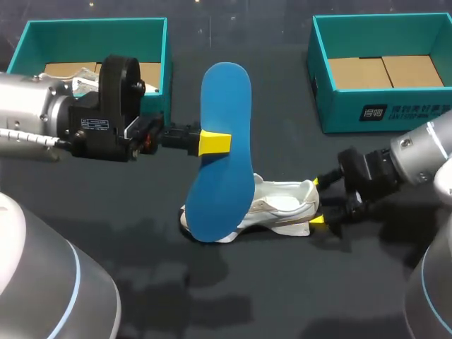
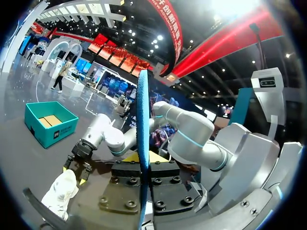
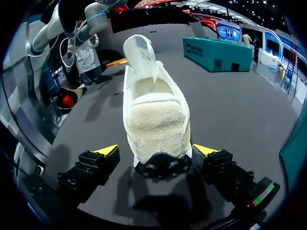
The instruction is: Take the shoe out of the shoebox, open the shoe tongue, remove and reinsert the insole, then place the shoe into the shoebox
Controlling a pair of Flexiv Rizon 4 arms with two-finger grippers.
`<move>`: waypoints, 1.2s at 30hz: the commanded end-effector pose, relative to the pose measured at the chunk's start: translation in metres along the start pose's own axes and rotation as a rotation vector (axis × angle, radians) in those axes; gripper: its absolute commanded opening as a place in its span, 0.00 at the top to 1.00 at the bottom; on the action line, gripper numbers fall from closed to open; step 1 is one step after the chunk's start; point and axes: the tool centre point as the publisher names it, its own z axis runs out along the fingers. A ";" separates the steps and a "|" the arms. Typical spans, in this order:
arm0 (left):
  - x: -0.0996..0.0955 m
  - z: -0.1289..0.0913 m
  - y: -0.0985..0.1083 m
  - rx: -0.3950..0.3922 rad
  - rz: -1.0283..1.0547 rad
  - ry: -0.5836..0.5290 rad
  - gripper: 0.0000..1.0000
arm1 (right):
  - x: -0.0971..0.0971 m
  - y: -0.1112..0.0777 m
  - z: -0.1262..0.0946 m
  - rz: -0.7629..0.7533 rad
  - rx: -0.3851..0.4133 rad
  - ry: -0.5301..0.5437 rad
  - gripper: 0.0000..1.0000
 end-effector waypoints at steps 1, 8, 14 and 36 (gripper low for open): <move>0.000 0.001 0.001 0.002 0.001 0.000 1.00 | 0.006 0.012 -0.014 0.016 0.195 -0.029 0.00; 0.000 0.001 0.001 0.002 0.001 0.000 1.00 | 0.013 0.025 -0.028 0.014 0.377 -0.082 0.00; 0.000 0.001 0.001 0.002 0.001 0.000 1.00 | 0.017 0.039 -0.037 -0.014 0.536 -0.096 0.00; 0.000 0.001 0.001 0.002 0.001 0.000 1.00 | 0.018 0.046 -0.042 -0.023 0.589 -0.114 0.00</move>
